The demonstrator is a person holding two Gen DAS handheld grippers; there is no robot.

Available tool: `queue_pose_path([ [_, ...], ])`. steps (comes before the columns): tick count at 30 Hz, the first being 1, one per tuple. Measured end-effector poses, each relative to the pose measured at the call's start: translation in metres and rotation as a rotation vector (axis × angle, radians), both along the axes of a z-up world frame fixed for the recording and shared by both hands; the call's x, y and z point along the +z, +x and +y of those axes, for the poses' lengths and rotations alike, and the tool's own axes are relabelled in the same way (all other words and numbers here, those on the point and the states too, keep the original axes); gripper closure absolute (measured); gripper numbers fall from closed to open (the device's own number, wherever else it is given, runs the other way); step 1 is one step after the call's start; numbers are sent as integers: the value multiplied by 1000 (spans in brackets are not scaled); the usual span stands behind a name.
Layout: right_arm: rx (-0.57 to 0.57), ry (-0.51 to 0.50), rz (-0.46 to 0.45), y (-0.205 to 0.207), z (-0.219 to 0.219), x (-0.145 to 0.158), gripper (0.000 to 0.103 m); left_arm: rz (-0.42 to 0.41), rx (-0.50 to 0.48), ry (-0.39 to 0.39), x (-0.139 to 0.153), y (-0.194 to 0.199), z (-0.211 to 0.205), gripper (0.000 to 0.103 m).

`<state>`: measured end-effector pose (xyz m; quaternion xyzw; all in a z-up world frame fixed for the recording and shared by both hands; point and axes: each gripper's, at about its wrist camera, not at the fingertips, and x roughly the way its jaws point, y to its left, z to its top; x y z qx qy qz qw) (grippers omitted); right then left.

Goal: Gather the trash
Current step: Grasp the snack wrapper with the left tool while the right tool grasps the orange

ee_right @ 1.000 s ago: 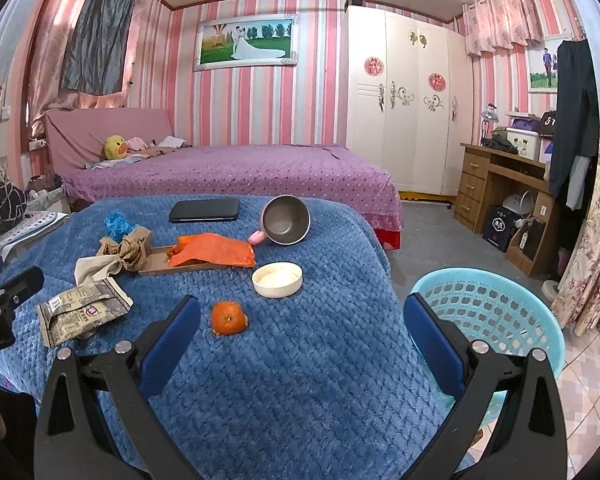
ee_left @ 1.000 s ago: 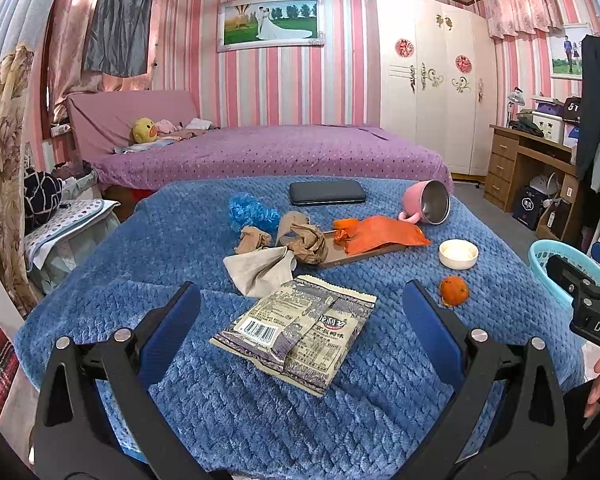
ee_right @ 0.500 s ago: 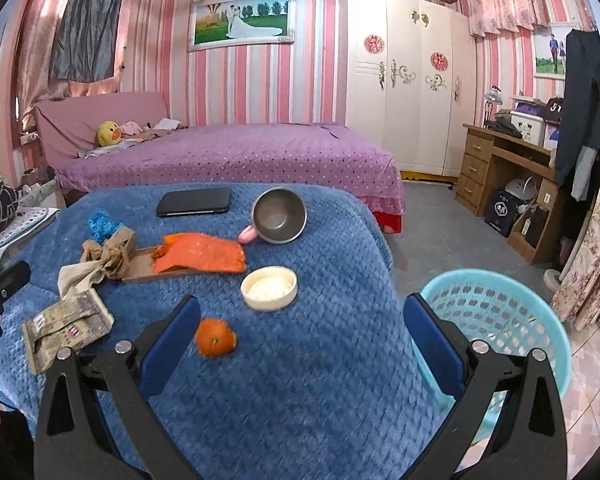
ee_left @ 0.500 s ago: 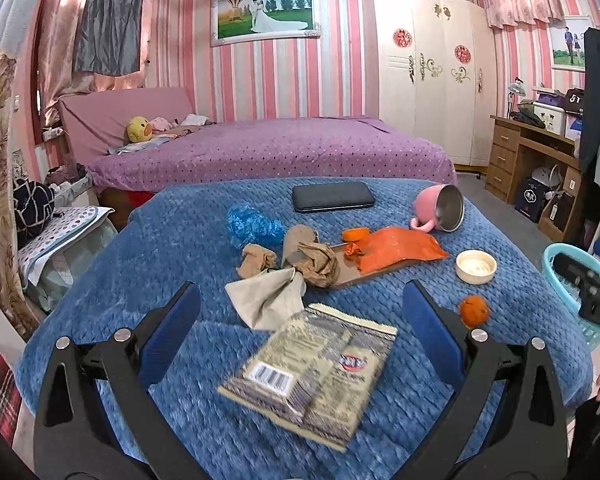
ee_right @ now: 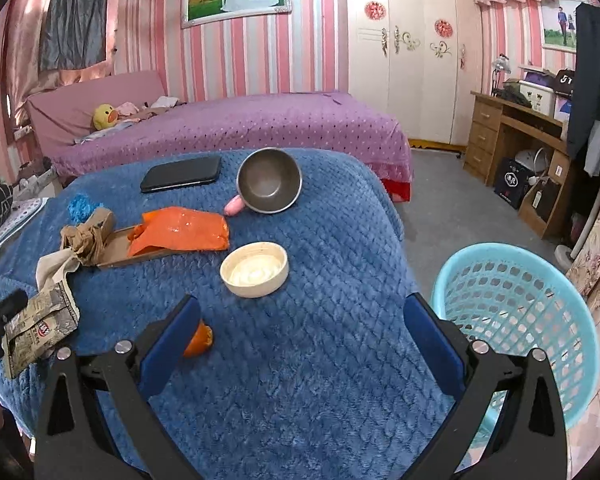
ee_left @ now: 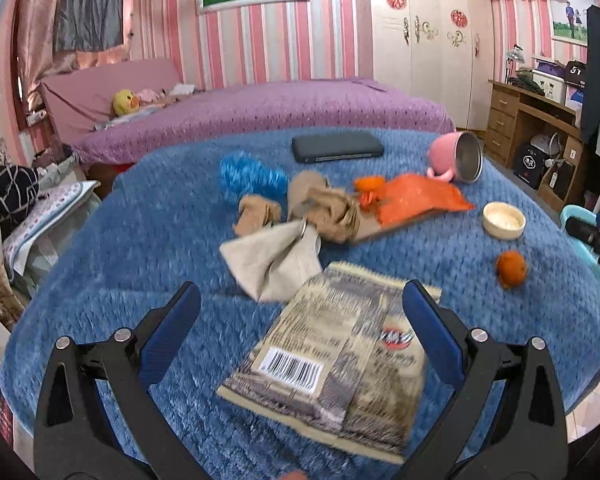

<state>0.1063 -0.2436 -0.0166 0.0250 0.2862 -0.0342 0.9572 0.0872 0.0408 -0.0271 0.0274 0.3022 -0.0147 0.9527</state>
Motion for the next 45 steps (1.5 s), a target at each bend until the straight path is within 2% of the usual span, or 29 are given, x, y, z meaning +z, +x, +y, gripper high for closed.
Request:
queue_pose_path([
  [5, -19, -50, -1, 1, 3, -3, 4, 55, -6, -20, -15, 4, 9, 6],
  [7, -15, -51, 13, 4, 3, -5, 4, 81, -8, -13, -22, 8, 8, 12],
  [10, -13, -43, 29, 9, 4, -9, 4, 105, -41, -48, -25, 12, 7, 29],
  [12, -11, -40, 32, 10, 4, -11, 4, 110, -58, -66, -25, 14, 5, 46],
  [14, -9, -41, 36, 11, 5, -13, 4, 112, -63, -65, -25, 15, 1, 53],
  [16, -9, -43, 42, 13, 6, -16, 4, 107, -67, -60, -24, 14, 0, 72],
  [17, -8, -43, 45, 14, 6, -17, 4, 111, -72, -67, -23, 15, 0, 86],
  [21, -6, -27, 49, 14, 5, -18, 4, 113, -53, -84, -21, 17, 2, 99],
  [26, 5, -43, 54, 14, 10, -20, 4, 99, -20, -69, -14, 15, 9, 98],
  [28, 9, -44, 53, 14, 11, -20, 4, 92, -14, -83, -11, 10, 15, 84],
  [30, 12, -39, 54, 14, 11, -20, 4, 71, 9, -69, -8, 5, 19, 41],
  [31, 12, -37, 55, 14, 10, -20, 4, 63, 12, -62, -8, 2, 21, 37],
  [34, 13, -39, 52, 12, 10, -20, 4, 81, 4, -69, -12, -2, 24, 31],
  [38, 10, -39, 50, 9, 10, -20, 4, 134, -12, -73, -25, 0, 23, 31],
  [40, 8, -36, 51, 9, 10, -21, 4, 158, -45, -100, -30, 3, 20, 31],
  [43, 10, -35, 53, 9, 11, -21, 4, 180, -65, -115, -36, 5, 14, 34],
  [45, 12, -46, 51, 8, 13, -22, 4, 156, -73, -103, -33, 3, 9, 42],
])
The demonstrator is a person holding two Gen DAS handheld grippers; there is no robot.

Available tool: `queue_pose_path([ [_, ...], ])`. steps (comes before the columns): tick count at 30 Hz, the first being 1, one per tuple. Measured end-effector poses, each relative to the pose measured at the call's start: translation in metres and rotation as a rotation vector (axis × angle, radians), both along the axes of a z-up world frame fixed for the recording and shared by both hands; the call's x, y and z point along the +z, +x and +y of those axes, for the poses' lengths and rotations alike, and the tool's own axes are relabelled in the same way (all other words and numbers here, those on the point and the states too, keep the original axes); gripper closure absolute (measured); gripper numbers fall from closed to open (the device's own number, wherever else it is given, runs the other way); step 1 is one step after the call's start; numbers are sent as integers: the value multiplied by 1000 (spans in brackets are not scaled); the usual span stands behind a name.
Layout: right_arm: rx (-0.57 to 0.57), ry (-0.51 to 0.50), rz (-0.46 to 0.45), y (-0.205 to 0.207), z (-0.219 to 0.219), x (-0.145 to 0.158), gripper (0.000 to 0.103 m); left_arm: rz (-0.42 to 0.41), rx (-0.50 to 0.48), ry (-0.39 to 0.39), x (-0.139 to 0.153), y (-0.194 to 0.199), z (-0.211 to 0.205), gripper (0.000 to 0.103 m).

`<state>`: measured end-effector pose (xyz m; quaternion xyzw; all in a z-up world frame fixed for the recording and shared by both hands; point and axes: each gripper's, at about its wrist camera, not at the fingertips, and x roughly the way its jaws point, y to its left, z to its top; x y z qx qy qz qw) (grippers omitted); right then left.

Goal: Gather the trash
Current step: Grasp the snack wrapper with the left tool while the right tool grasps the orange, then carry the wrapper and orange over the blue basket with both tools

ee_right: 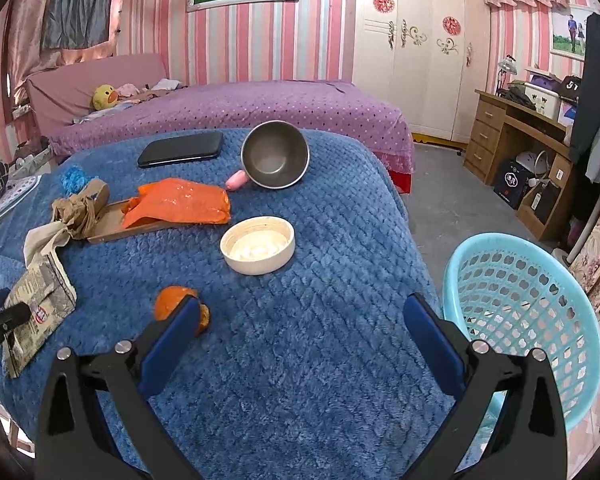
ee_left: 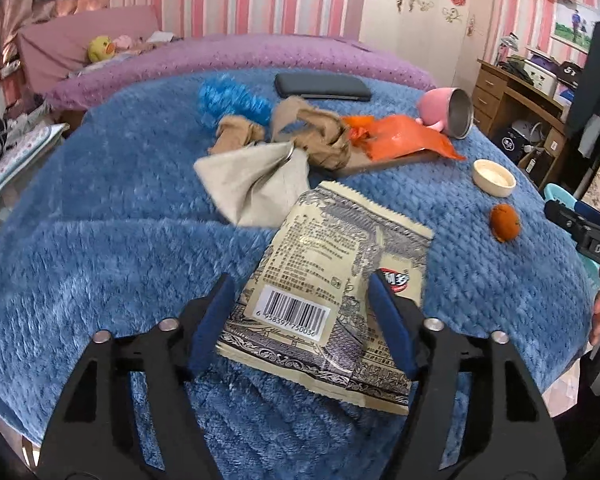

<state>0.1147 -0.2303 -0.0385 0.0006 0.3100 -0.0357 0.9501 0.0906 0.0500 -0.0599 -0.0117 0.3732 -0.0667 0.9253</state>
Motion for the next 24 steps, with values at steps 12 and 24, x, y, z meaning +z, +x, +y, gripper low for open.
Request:
queue_pose_path([
  [12, 2, -4, 1, 0, -1, -1, 4, -35, 41, -59, 12, 1, 14, 94],
  [24, 62, 10, -1, 3, 10, -6, 4, -128, 63, -25, 37, 0, 3, 96],
])
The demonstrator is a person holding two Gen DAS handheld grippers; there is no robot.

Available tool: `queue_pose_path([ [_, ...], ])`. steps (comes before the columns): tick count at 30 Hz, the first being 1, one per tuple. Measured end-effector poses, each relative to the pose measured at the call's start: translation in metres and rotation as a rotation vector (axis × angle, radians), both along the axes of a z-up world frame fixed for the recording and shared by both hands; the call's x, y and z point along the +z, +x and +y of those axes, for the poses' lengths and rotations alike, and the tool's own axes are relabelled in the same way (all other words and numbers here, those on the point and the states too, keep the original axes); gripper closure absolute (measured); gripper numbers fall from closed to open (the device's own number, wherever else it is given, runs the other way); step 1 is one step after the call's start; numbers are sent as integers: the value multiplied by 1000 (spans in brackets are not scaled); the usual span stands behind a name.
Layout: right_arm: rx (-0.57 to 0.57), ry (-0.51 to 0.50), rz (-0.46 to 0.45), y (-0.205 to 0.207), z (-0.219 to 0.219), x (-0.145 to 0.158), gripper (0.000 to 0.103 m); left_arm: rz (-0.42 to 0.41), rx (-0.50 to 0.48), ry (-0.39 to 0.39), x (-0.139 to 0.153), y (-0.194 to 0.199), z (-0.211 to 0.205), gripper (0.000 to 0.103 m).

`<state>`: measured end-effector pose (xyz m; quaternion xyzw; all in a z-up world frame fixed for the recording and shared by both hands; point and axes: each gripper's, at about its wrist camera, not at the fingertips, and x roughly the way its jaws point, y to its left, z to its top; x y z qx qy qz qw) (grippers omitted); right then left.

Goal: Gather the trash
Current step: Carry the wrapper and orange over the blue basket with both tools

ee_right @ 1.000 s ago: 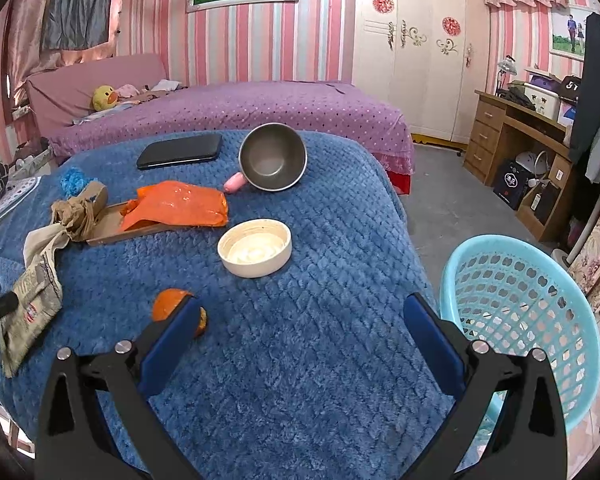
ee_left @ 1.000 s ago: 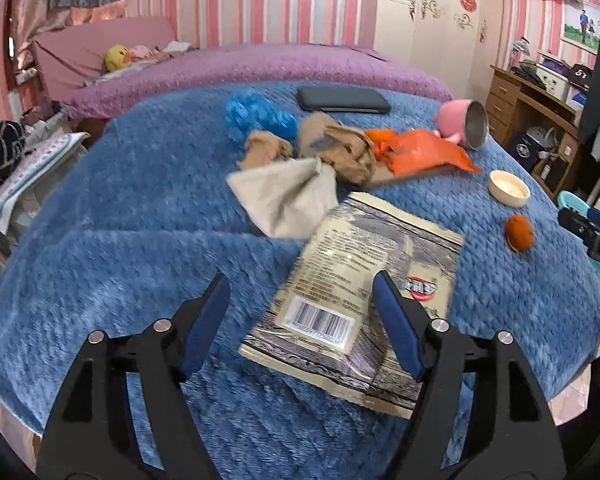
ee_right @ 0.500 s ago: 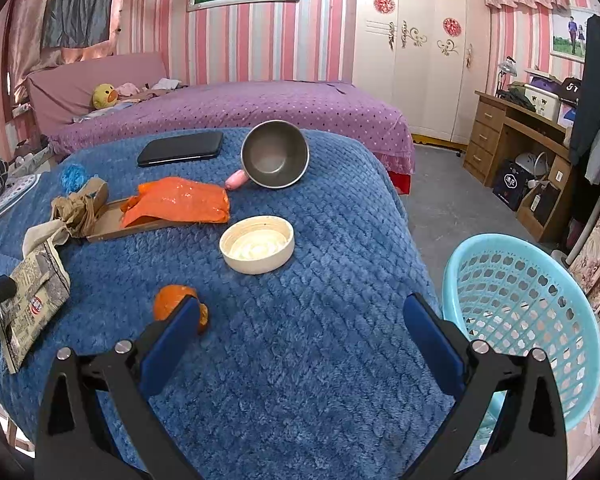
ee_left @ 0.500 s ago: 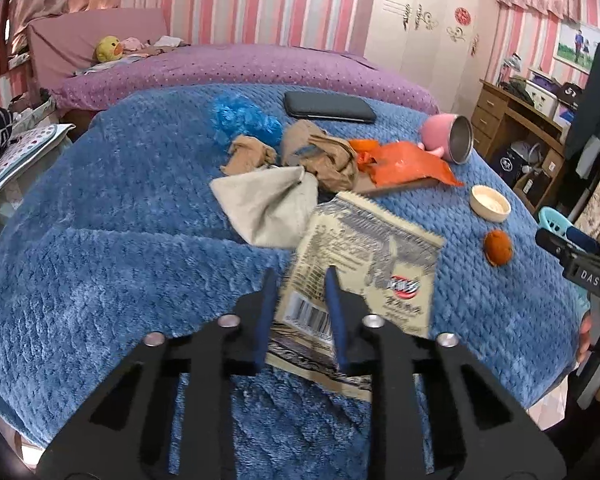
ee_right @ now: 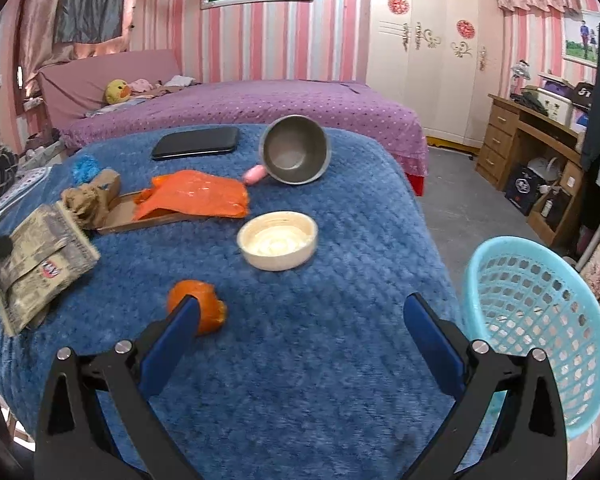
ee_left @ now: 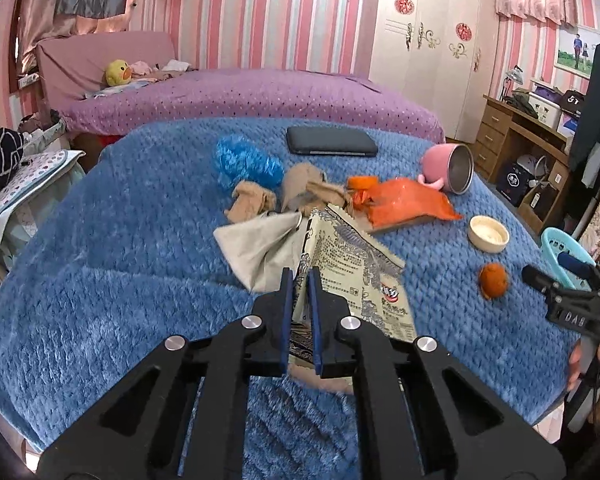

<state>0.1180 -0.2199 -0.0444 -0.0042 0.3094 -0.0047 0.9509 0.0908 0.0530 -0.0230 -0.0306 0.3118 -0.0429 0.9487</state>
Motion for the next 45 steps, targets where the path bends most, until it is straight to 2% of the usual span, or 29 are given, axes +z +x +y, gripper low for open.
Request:
queue_pose_path([
  [6, 67, -16, 4, 2, 24, -2, 5, -6, 6, 12, 1, 3, -2, 96],
  [7, 76, -17, 14, 4, 27, -4, 8, -3, 9, 11, 1, 3, -1, 96],
  [12, 130, -25, 66, 14, 43, -15, 35, -7, 15, 7, 1, 2, 1, 96],
  [14, 164, -34, 91, 17, 50, -21, 57, -12, 12, 10, 2, 1, -1, 96],
  [16, 192, -32, 107, 18, 55, -25, 65, -21, 10, 16, 2, -1, -3, 97],
  [20, 212, -32, 77, 13, 55, -20, 73, -43, 5, 18, 6, -4, -8, 96],
  [25, 191, -13, 27, 6, 34, -4, 74, -64, 2, 10, 16, -6, -21, 97],
  [33, 105, 17, 8, 2, -26, 12, 74, -89, -21, 81, 23, -8, -75, 97],
  [37, 50, 25, 7, -3, -61, 15, 74, -75, -36, 39, 24, -6, -98, 97],
  [45, -74, 58, -13, -17, -133, 23, 74, -86, -103, 19, 28, -11, -153, 97],
])
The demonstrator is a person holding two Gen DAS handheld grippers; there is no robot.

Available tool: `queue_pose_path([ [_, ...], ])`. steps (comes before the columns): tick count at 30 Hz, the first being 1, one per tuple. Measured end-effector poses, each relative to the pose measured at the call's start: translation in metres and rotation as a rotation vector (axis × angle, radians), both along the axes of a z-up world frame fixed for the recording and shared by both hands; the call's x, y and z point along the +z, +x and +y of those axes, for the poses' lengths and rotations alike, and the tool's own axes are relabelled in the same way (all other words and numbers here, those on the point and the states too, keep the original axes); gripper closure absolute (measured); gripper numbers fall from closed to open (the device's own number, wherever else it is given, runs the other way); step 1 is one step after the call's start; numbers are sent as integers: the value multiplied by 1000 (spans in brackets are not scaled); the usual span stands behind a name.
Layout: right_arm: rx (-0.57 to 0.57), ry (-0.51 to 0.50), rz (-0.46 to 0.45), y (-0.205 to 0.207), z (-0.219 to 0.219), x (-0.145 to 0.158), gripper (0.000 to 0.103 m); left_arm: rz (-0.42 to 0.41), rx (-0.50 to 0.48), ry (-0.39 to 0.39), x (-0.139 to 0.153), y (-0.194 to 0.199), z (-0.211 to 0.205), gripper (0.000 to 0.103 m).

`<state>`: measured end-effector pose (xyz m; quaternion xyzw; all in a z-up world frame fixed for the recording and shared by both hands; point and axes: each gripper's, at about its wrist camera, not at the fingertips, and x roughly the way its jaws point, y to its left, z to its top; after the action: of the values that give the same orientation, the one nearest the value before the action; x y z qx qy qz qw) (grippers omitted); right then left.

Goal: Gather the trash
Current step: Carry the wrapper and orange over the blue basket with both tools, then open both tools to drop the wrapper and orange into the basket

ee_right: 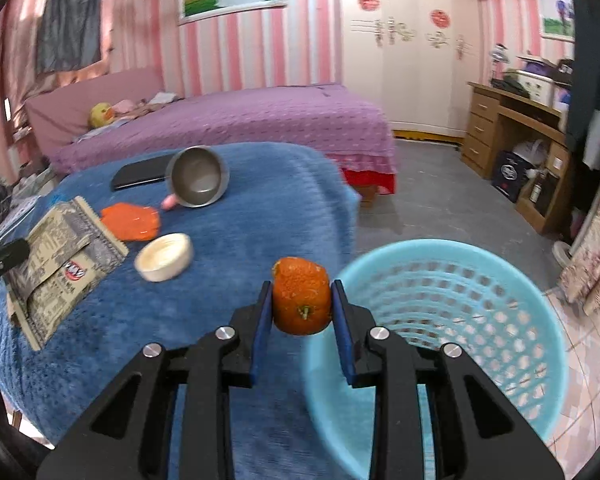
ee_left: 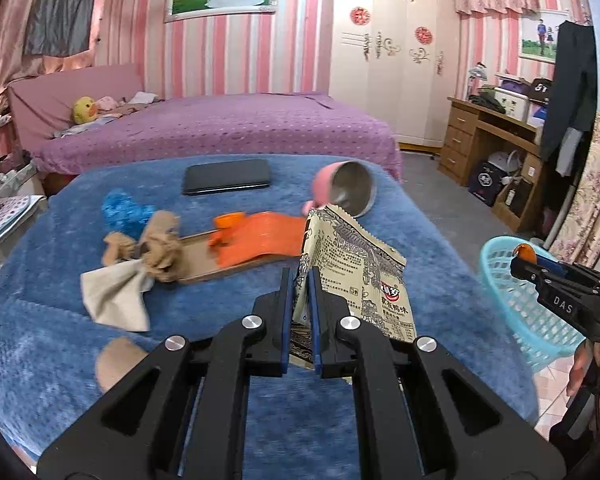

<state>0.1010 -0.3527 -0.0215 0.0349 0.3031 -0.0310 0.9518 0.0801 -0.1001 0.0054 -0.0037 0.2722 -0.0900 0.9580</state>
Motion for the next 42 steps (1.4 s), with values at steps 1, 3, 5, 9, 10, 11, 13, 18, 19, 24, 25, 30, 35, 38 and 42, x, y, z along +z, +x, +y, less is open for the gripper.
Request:
queue_pose_path([
  [1, -15, 0, 1, -1, -9, 0, 74, -3, -5, -6, 1, 0, -5, 97],
  [3, -38, 2, 7, -5, -23, -1, 74, -11, -20, -19, 5, 0, -16, 97],
  [5, -60, 3, 14, -7, -38, -3, 74, -15, -40, -23, 9, 2, -29, 97],
  [9, -112, 2, 16, -11, -69, -2, 74, -9, -88, -23, 8, 6, -58, 97],
  [10, -126, 8, 14, -11, -78, -2, 74, -7, -97, -24, 6, 7, -63, 97],
  [11, -140, 13, 15, -12, -87, -3, 74, -2, -111, -26, 4, 8, -72, 97],
  [13, -166, 2, 20, -11, -103, -5, 74, 2, -129, -24, 2, 11, -89, 97],
  [18, -236, 10, 29, -15, -137, -12, 74, 2, -193, -24, -2, 13, -135, 97],
  [19, -249, 22, 28, -17, -144, -13, 74, 4, -206, -22, -3, 13, -146, 97],
  [24, -302, 48, 26, -26, -165, -19, 74, 21, -266, -11, -13, 15, -196, 97],
  [25, -308, 48, 25, -27, -167, -20, 74, 24, -271, -8, -16, 15, -202, 97],
  [30, -330, 36, 22, -32, -175, -21, 74, 51, -274, 18, -35, 24, -226, 97],
  [35, -335, 39, 21, -35, -177, -23, 74, 79, -268, 32, -46, 37, -229, 94],
  [38, -326, 39, 20, -35, -174, -22, 74, 82, -251, 42, -47, 41, -229, 88],
  [42, -309, 25, 23, -33, -169, -22, 74, 47, -202, 63, -42, 41, -223, 34],
])
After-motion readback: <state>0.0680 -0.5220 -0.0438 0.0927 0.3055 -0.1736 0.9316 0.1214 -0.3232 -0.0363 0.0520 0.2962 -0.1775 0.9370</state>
